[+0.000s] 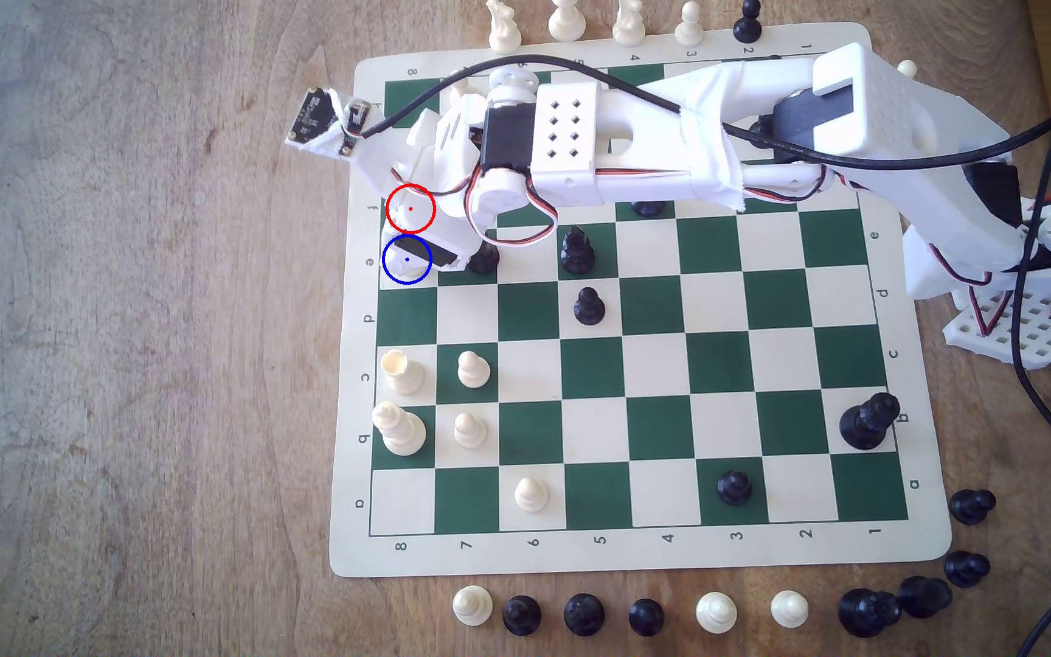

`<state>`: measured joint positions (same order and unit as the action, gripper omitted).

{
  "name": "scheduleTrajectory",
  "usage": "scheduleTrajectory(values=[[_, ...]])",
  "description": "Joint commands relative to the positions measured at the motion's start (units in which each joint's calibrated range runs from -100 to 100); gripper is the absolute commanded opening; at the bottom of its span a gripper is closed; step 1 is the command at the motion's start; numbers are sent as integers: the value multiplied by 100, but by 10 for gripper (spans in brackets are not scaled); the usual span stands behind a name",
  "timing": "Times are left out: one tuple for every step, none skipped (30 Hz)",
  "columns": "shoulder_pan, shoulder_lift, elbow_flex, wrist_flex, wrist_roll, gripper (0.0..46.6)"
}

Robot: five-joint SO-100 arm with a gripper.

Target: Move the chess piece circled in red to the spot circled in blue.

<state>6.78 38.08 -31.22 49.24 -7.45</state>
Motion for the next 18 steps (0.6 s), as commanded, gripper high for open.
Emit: scheduleTrajectory(values=[[-10,-251,-96,-84,-15,39],[-10,-251,-96,-84,-15,43],[-2,-251,-96,-84,-15,55],[-2,-251,-96,-84,-15,60],[6,-251,-96,-84,-15,67],[6,-251,-96,-76,-15,77],[14,-251,-96,-76,-15,104],[14,-251,-96,-76,-15,123],[22,-251,-96,-76,-5,142],[29,-251,-96,-76,0,155],[29,-268,-87,-76,10,164],[37,-362,-14,-76,24,174],[45,-413,13,-76,24,179],[53,-463,40,-76,24,182],[61,-514,76,-76,24,187],[76,-616,149,-84,24,193],[84,-667,185,-84,24,197],[92,-727,239,-84,29,199]])
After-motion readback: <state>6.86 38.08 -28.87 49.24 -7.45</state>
